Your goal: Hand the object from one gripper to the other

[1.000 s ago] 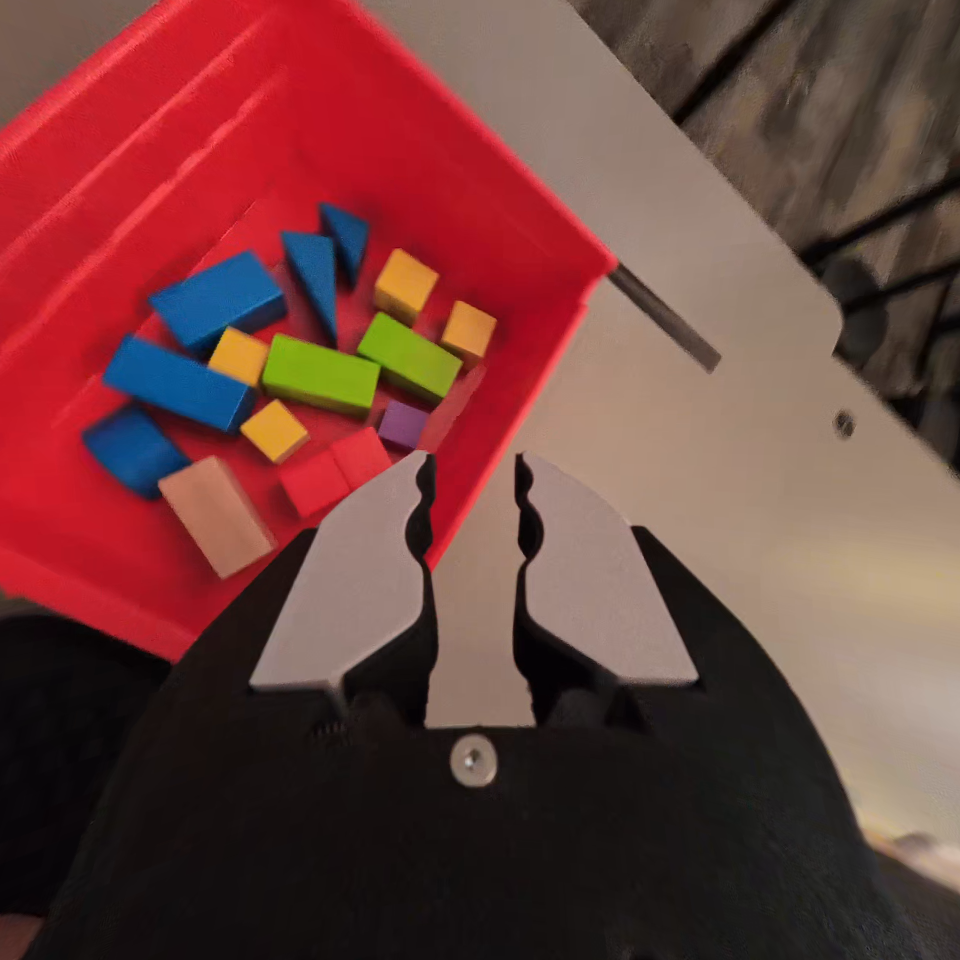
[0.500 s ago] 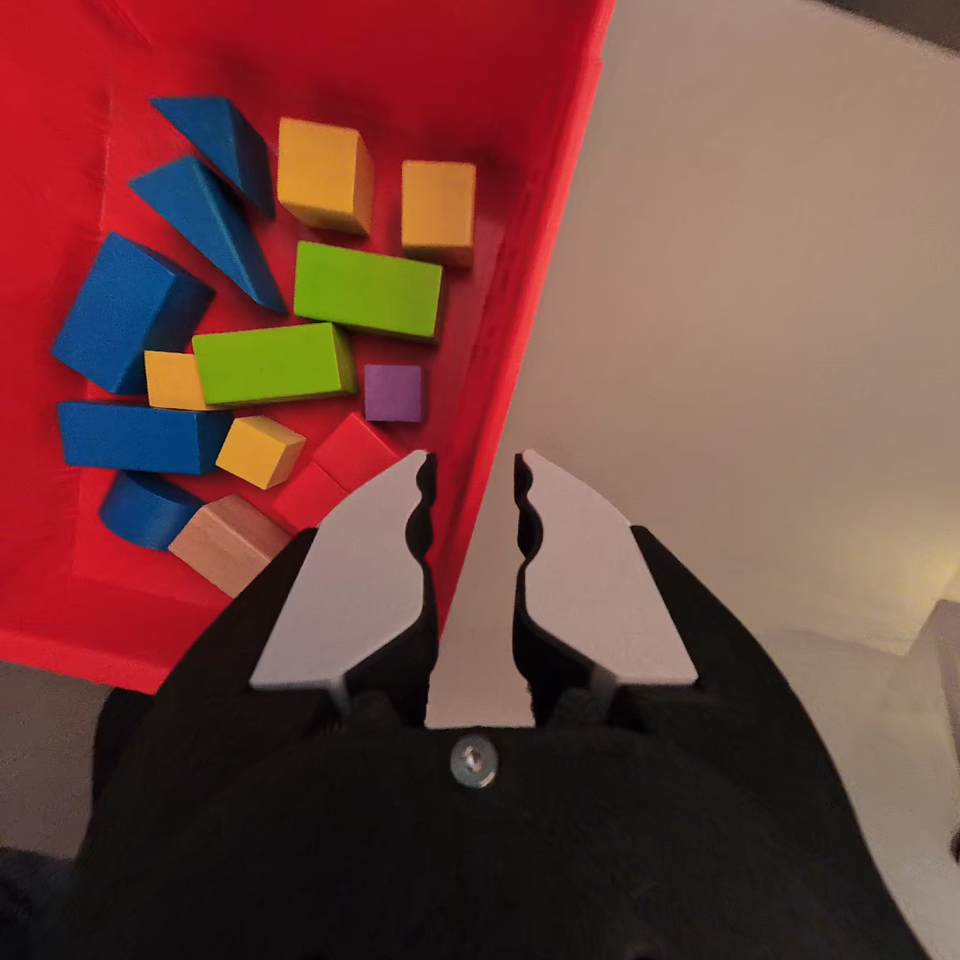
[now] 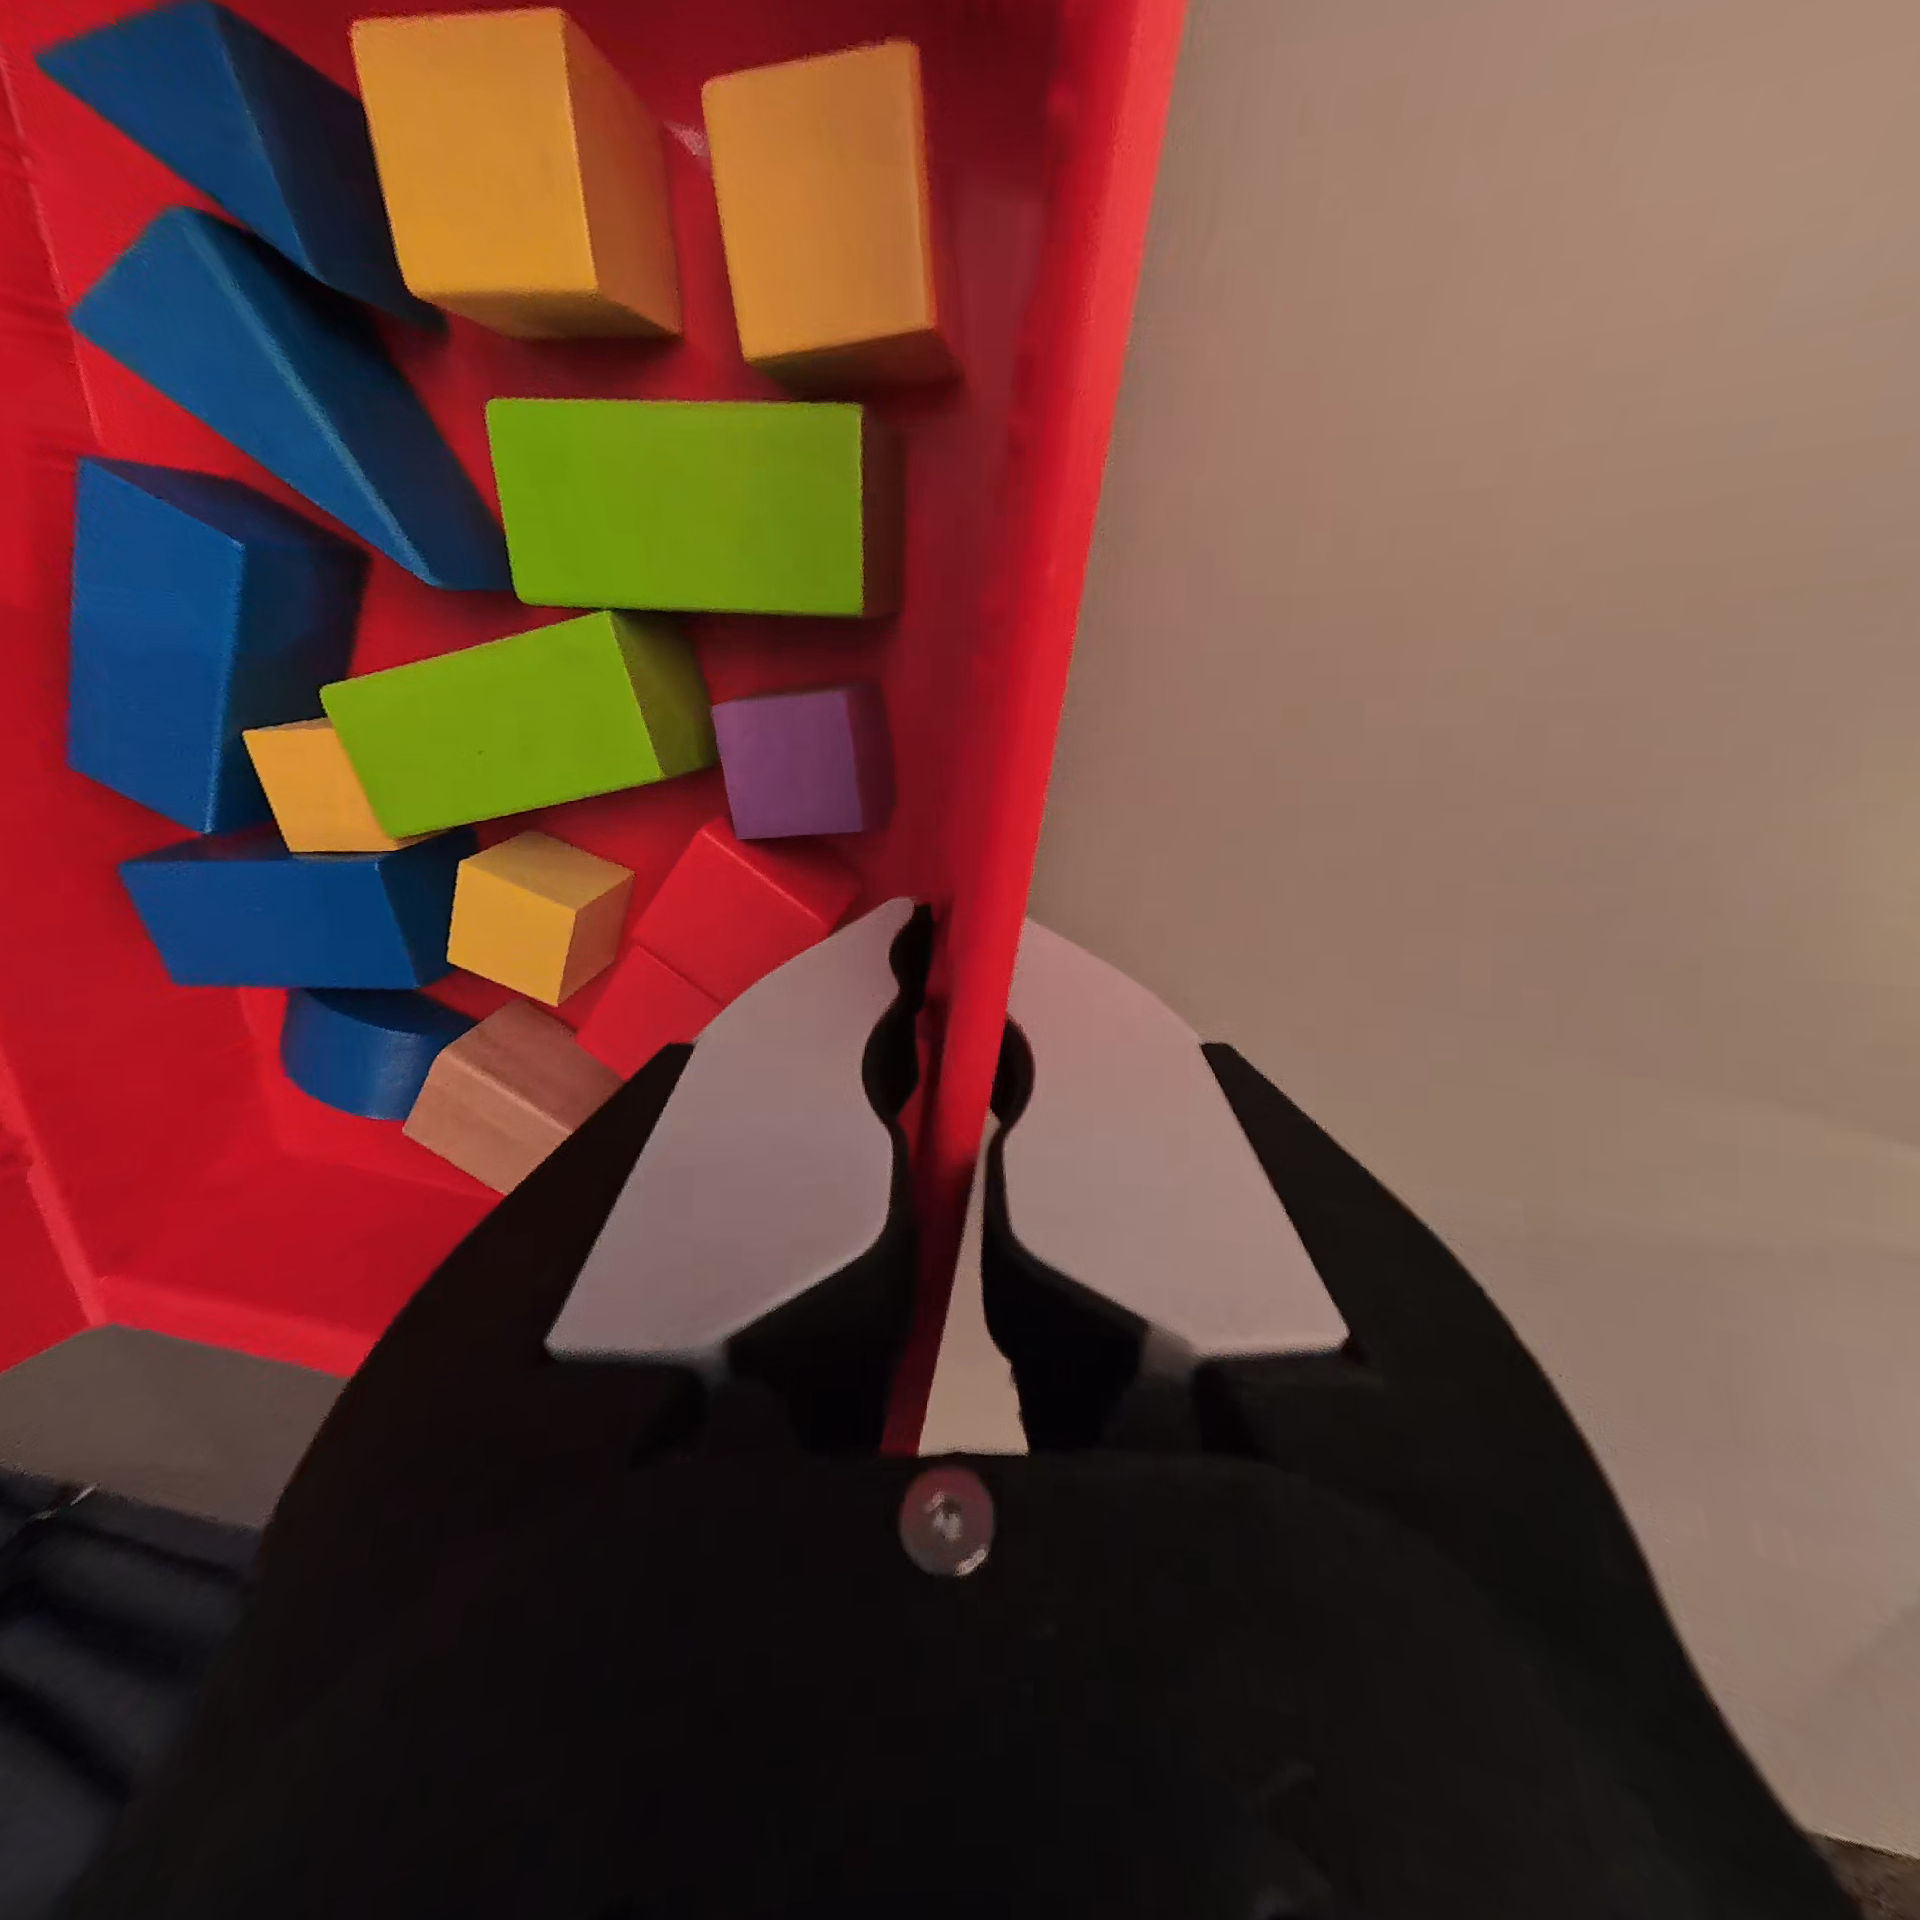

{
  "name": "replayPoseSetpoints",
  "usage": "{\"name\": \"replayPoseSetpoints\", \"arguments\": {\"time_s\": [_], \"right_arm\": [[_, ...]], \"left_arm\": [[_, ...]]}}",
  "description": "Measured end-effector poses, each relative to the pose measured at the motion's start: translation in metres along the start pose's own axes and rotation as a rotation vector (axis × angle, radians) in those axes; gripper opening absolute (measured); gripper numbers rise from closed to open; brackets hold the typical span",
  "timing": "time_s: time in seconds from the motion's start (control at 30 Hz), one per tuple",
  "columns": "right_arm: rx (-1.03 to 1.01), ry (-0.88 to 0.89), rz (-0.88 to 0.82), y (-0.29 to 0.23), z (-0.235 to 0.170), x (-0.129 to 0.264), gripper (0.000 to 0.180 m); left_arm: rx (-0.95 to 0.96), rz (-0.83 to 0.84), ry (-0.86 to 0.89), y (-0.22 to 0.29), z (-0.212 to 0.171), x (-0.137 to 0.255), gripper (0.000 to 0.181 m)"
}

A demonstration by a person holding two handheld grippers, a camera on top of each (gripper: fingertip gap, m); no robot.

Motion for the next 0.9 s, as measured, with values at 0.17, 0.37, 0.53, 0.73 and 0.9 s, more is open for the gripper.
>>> {"name": "replayPoseSetpoints", "arguments": {"time_s": [0.17, 0.37, 0.53, 0.73, 0.9], "right_arm": [[-0.003, -0.045, -0.001, -0.001, -0.003, -0.005, 0.007], [-0.049, -0.073, -0.017, -0.007, -0.004, -0.005, 0.006], [-0.05, -0.105, -0.014, -0.019, -0.003, -0.007, 0.007], [-0.042, -0.154, -0.018, -0.047, 0.001, -0.012, 0.007], [0.017, -0.167, 0.035, -0.081, 0.008, -0.021, 0.009]], "left_arm": [[0.001, 0.0, -0.041, 0.004, -0.002, -0.003, 0.005], [-0.057, -0.026, -0.063, 0.029, 0.003, -0.006, 0.006], [-0.134, -0.056, -0.079, 0.063, 0.01, -0.01, 0.008], [-0.212, -0.061, -0.101, 0.102, 0.012, -0.013, 0.013], [-0.24, -0.035, -0.119, 0.117, 0.011, -0.014, 0.015]]}}
Point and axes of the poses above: each gripper's, where its closed fingertips meet, x back along the fingers, z out of its top, y = z × x across the jaws, the point moved 9 cm from there along x, back along the fingers, and after that the axes turned 14 degrees about y, right-handed, at the moved point
